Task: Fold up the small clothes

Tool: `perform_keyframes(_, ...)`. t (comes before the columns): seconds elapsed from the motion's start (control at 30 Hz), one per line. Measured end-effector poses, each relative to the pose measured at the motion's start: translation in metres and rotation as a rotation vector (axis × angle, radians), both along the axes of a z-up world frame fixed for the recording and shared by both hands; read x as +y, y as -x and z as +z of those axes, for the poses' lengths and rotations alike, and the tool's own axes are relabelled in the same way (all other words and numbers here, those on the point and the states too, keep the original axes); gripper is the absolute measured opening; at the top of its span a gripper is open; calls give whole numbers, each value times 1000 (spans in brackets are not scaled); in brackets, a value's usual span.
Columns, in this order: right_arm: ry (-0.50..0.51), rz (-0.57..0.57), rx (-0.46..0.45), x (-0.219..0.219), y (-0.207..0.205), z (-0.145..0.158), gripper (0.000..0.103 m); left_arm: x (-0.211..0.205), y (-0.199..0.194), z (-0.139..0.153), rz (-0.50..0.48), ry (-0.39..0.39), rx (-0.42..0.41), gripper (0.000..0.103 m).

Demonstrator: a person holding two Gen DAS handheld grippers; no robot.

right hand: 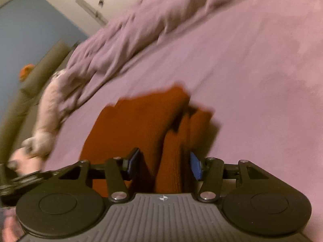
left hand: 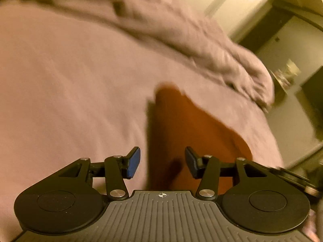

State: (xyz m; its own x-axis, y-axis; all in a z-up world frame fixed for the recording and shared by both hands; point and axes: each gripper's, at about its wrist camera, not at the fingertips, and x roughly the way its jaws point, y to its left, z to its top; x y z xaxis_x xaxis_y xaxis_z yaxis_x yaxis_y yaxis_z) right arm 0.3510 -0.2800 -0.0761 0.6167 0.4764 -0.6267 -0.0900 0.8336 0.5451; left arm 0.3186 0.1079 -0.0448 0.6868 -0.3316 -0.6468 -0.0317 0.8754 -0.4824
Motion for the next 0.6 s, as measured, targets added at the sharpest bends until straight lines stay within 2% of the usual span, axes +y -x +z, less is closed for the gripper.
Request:
perform_keyframes(0.07,66,-94,-114,7,14,24,52,-5,-5,14,60,-53,-76,71)
perform_keyframes(0.1,69,-118,-145,15,15,32,52,-8,-10,18,99,-59,-92,82)
perform_keyframes(0.17,81,-115,-179,44,8,40,52,-22,-26,21,157,-58,-102,84)
perform_keyframes(0.3,158,-75,-301,104,-19,34,52,-54,-65,10,248,-135,-94,90)
perform_keyframes(0.37,244,-95,-293,119,-42,24,52,-69,-92,-3,226,-195,-49,91)
perform_keyframes(0.43,311,-81,-252,127,-62,10,51,-83,-112,-22,182,-297,14,91)
perform_keyframes(0.5,414,-86,-250,124,-68,-7,51,-89,-121,-43,154,-292,77,92)
perform_keyframes(0.53,417,-92,-240,119,-72,-15,52,-90,-124,-51,171,-277,91,97)
perform_keyframes(0.6,400,-126,-233,110,-76,-23,53,-95,-125,-60,225,-308,85,100)
